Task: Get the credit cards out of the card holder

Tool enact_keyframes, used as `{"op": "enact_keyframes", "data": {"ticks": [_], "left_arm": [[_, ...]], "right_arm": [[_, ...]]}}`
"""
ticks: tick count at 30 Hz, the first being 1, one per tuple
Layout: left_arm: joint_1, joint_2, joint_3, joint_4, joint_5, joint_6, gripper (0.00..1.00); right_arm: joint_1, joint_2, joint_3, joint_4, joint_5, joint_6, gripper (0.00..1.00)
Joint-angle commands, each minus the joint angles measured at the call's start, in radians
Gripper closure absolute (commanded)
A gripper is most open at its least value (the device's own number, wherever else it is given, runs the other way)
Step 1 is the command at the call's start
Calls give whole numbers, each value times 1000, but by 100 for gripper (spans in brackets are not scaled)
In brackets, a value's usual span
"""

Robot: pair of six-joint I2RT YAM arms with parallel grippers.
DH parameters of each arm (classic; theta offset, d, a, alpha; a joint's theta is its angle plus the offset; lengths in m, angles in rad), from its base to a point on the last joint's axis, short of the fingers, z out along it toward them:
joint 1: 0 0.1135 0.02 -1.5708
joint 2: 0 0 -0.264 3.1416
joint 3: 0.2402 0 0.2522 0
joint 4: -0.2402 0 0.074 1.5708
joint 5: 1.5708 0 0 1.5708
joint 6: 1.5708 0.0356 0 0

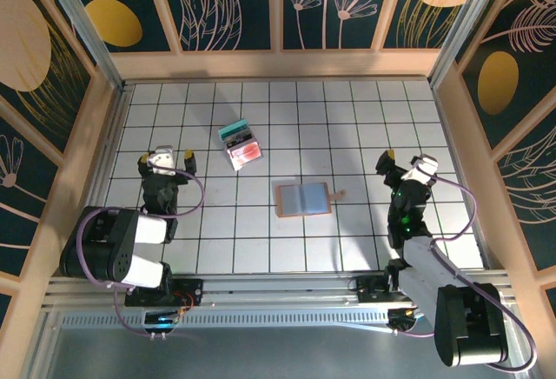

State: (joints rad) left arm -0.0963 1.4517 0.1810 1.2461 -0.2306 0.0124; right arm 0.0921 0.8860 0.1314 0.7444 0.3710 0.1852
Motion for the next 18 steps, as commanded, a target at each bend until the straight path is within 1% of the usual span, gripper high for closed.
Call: {"op": "enact_keyframes", "data": {"ticks": [1, 7, 13, 16, 18], "left_arm": [[5, 14, 23, 52, -74, -43, 1], [10, 30, 66, -7, -80, -52, 1], [23, 35, 88, -46, -47, -58, 1], [23, 34, 84, -40, -80, -69, 1], [23, 33, 84, -40, -82, -71, 1]], "right_arm": [[-8, 17, -9, 87, -1, 6, 1], [-8, 49, -7, 111, 2, -8, 1], [-8, 86, -6, 147, -10, -19, 1], [-8, 101, -5, 168, -10, -18, 1], [-8, 105, 3, 163, -10, -13, 1]]}}
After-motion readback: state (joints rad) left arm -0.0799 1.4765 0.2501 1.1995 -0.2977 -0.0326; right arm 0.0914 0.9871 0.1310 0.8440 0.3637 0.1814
